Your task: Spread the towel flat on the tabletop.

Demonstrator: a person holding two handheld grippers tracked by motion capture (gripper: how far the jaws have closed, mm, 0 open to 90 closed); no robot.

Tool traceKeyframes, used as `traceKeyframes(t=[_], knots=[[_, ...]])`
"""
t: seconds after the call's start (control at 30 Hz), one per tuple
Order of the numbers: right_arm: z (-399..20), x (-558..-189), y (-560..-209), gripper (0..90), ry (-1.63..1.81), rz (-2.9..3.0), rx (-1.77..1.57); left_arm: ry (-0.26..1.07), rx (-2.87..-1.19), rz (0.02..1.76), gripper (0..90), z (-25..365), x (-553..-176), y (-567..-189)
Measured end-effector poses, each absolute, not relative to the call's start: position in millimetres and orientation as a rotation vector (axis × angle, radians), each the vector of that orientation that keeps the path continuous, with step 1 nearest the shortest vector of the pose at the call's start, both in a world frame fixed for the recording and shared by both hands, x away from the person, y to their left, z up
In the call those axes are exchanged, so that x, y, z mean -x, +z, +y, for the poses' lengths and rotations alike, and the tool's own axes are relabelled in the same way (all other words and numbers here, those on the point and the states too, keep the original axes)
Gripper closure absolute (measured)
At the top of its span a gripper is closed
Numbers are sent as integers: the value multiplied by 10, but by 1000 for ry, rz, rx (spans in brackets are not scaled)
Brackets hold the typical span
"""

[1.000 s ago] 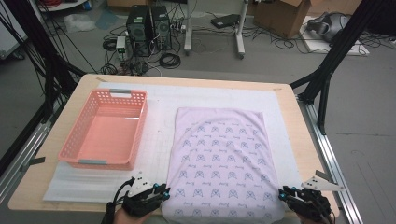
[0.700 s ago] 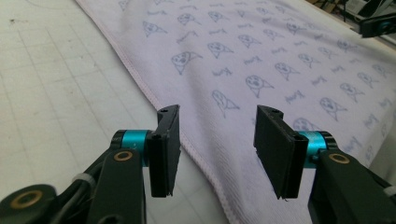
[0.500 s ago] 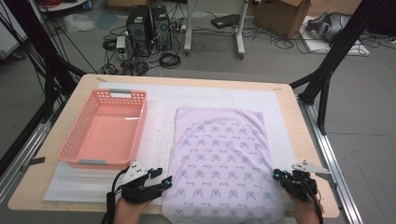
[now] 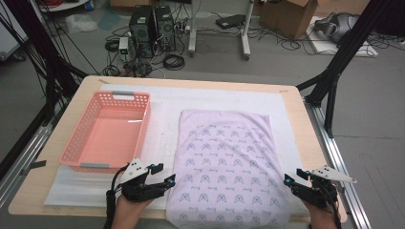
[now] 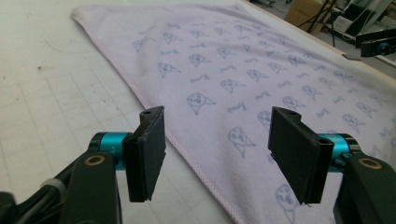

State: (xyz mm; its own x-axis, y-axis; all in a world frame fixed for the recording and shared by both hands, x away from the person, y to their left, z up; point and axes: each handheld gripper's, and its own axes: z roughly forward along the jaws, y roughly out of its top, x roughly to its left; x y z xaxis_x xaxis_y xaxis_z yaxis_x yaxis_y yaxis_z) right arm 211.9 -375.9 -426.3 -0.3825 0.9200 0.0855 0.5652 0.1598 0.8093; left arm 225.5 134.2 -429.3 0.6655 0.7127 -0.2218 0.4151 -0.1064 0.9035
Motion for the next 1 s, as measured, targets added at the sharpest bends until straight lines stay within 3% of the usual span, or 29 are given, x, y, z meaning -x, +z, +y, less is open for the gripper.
traceKeyframes(t=[0.13, 0.33, 1.0], knots=[[-3745, -2132, -4240, 257, 1137, 2054, -1326, 322, -1715, 894, 335, 1345, -2316, -4256], [-3749, -2201, -4250, 196, 1139, 2068, -1280, 333, -1691, 868, 251, 1330, -2372, -4206], [-3672, -2321, -4196, 183, 1188, 2062, -1214, 348, -1684, 857, 241, 1387, -2445, -4233]])
